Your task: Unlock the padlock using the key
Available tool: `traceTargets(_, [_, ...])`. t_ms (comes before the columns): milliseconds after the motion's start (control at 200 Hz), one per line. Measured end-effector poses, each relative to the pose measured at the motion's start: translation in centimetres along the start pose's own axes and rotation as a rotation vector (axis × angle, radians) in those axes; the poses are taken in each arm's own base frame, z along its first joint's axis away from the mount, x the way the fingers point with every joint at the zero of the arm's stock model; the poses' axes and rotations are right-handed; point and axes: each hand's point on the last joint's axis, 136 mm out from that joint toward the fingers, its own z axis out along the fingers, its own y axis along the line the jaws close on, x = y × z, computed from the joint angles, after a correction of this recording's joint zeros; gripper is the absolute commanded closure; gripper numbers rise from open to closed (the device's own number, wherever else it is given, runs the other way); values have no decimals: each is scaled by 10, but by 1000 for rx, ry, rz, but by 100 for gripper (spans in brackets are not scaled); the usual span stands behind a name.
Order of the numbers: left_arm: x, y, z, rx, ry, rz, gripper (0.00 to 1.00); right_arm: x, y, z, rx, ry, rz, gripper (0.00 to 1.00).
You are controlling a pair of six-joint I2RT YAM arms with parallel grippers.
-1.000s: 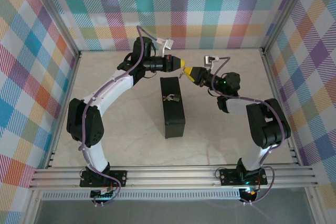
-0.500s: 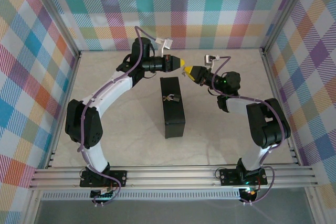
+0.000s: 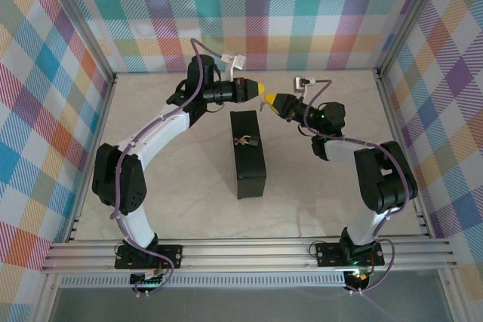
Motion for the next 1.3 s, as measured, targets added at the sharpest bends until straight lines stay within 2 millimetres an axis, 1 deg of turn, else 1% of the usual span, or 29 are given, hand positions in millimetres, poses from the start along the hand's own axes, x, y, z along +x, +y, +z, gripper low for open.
traceTargets(20, [0, 0, 0, -1, 0, 0, 100, 0, 0, 0, 0, -2, -1, 100])
traceTargets(50, [0, 0, 0, -1, -1, 1, 96, 0, 0, 0, 1, -3, -1, 100])
traceTargets(120, [0, 0, -1, -5, -2, 0, 92, 0, 1, -1, 3, -9, 1, 100])
traceTargets(180, [0, 1, -1, -11, -2, 8, 82, 1, 1, -3, 7, -14, 3, 100])
traceTargets(280, [4, 8, -3, -40, 9, 6, 74, 1, 0, -8, 14, -22, 6, 100])
traceTargets(355, [8, 13, -5, -59, 26, 9, 66, 2, -3, -15, 26, -18, 12, 100])
traceTargets(470, [16, 25, -11, -93, 62, -1, 64, 2, -7, -26, 55, 6, 15, 100])
traceTargets(535, [21, 26, -14, -92, 92, 0, 64, 5, -9, -30, 84, 41, 14, 100])
traceTargets(600, [23, 18, -15, -64, 126, 15, 63, 12, -10, -31, 114, 91, 10, 100])
traceTargets(675, [20, 6, -16, -25, 157, 50, 63, 20, -7, -32, 143, 155, -1, 100])
traceTargets(745, [19, -4, -15, 15, 192, 88, 62, 24, 0, -31, 163, 212, -27, 100])
traceTargets(810, [22, -11, -13, 51, 234, 119, 61, 25, 9, -29, 174, 262, -53, 100])
traceTargets(935, [37, -17, -7, 87, 319, 151, 60, 28, 23, -28, 179, 340, -96, 100])
traceTargets(1015, [49, -17, -4, 102, 359, 148, 60, 34, 21, -31, 196, 377, -83, 100])
traceTargets(1105, [57, -16, -4, 112, 386, 137, 60, 41, 19, -35, 210, 411, -60, 100])
traceTargets(1150, [60, -16, -4, 116, 394, 131, 61, 44, 18, -36, 214, 424, -55, 100])
traceTargets(1260, [62, -20, -5, 142, 403, 134, 68, 49, 18, -39, 217, 447, -46, 100])
traceTargets(1300, [64, -22, -5, 152, 408, 139, 72, 51, 19, -40, 216, 454, -44, 100])
